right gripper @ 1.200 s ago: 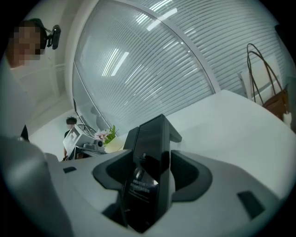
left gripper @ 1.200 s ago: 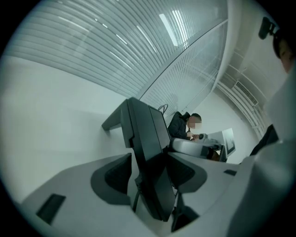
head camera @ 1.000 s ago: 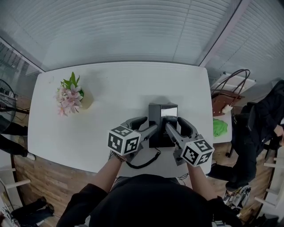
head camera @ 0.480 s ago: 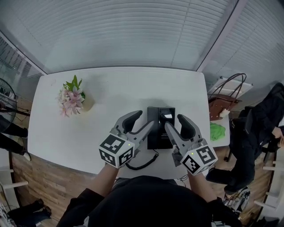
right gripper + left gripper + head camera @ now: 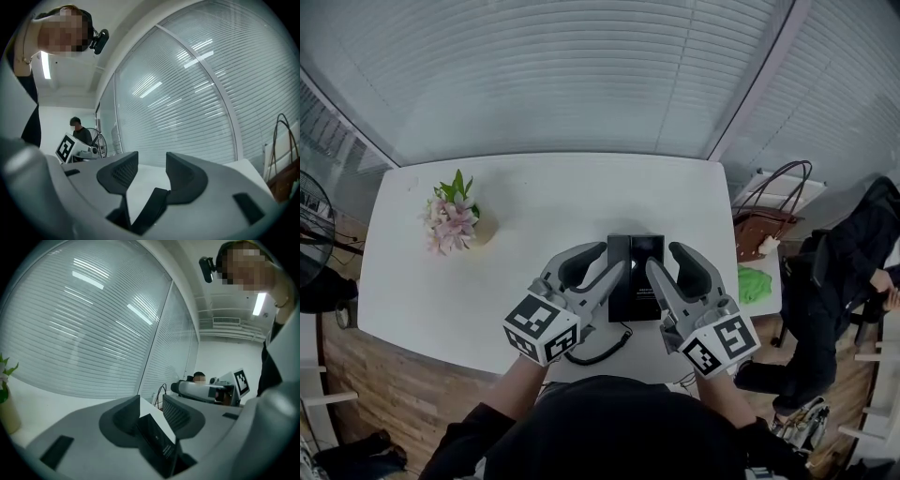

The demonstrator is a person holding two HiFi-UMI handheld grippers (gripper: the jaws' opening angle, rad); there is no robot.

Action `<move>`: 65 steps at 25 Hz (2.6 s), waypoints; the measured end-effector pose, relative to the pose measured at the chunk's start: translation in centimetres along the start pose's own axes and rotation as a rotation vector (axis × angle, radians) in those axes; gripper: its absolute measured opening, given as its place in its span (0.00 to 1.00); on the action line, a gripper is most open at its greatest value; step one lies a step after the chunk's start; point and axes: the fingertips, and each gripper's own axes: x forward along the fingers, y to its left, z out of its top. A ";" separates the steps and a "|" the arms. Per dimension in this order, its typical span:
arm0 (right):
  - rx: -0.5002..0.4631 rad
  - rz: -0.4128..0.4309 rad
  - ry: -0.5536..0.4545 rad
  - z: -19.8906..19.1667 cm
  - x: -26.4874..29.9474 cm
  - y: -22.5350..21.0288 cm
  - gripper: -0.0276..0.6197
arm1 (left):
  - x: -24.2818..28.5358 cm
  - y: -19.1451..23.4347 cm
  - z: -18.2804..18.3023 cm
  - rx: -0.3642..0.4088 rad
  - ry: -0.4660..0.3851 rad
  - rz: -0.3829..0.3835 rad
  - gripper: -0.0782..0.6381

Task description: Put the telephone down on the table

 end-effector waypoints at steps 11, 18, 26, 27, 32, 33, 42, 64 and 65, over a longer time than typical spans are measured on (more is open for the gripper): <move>-0.050 -0.001 -0.064 2.1 -0.4 1.3 0.16 | -0.9 -1.2 2.8 0.089 -0.089 -0.016 0.22; -0.057 -0.011 -0.068 2.2 -0.6 1.5 0.10 | -1.0 -1.3 3.0 0.099 -0.106 -0.013 0.19; -0.060 -0.005 -0.073 2.4 -0.5 1.8 0.06 | -1.0 -0.9 2.9 0.082 -0.102 -0.002 0.14; -0.060 -0.003 -0.071 2.3 -0.5 1.9 0.05 | -1.0 -0.8 2.9 0.082 -0.101 0.002 0.14; -0.063 0.000 -0.066 2.1 -0.6 2.2 0.05 | -1.2 -0.7 2.8 0.089 -0.096 0.013 0.13; -0.062 -0.002 -0.066 2.1 -0.6 2.2 0.05 | -1.2 -0.8 2.8 0.090 -0.097 0.011 0.13; -0.064 -0.009 -0.074 2.2 -0.7 2.2 0.05 | -1.3 -1.1 2.8 0.099 -0.091 -0.005 0.13; -0.069 -0.018 -0.072 2.1 -0.6 2.2 0.05 | -1.4 -1.3 3.3 0.116 -0.102 -0.015 0.13; -0.069 -0.018 -0.072 2.1 -0.6 2.1 0.05 | -1.4 -1.2 3.3 0.116 -0.102 -0.014 0.13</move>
